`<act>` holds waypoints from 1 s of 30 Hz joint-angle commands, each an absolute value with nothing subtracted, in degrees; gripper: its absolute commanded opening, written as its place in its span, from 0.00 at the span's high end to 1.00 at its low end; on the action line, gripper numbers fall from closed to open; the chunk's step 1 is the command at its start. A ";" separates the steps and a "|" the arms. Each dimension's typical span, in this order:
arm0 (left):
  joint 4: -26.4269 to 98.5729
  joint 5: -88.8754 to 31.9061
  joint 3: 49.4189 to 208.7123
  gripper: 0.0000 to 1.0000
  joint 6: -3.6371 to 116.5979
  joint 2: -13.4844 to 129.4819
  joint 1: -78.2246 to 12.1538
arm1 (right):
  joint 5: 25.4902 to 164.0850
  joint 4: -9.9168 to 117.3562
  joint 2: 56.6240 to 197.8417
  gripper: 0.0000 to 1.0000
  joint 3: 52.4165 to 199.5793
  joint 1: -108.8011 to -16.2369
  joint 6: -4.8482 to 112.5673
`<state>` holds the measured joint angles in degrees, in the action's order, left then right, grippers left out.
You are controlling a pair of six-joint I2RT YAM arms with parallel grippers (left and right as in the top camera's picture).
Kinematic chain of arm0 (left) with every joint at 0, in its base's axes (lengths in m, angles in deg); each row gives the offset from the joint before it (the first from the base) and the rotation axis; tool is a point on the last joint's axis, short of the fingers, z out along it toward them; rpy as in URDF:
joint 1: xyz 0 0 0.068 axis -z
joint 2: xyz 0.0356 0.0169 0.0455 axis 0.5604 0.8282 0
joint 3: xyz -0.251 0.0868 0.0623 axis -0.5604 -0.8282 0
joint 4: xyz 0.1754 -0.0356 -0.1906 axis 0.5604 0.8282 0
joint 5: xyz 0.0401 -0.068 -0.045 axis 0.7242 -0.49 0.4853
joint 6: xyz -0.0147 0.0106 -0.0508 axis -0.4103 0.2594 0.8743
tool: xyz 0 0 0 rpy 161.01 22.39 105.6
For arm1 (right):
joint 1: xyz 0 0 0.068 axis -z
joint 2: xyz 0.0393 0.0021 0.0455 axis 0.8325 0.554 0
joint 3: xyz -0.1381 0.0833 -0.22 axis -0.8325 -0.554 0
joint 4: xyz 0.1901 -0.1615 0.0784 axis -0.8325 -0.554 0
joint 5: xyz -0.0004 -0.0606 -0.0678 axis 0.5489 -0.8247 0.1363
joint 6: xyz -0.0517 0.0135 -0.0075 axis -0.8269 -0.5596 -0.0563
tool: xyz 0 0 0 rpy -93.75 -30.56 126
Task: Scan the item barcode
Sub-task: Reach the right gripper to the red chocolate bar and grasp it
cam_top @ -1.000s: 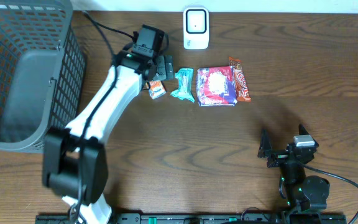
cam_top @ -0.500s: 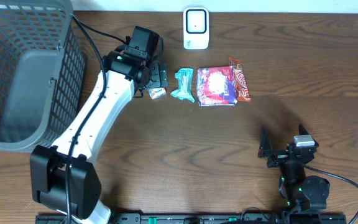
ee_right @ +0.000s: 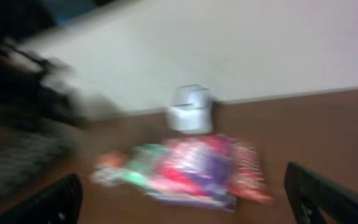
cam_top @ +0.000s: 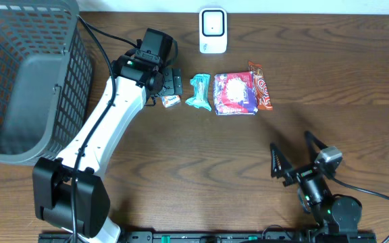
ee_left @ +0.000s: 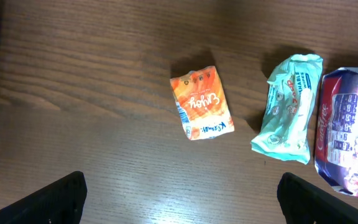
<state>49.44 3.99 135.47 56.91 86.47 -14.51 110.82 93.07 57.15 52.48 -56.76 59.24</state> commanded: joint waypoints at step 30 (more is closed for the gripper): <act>49.61 4.74 136.41 0.02 57.19 86.86 -14.71 | 108.68 17.19 133.65 0.01 145.40 -57.11 25.60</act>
<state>49.46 4.02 135.47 56.91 86.47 -14.51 106.45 20.97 125.71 138.51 -56.76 28.40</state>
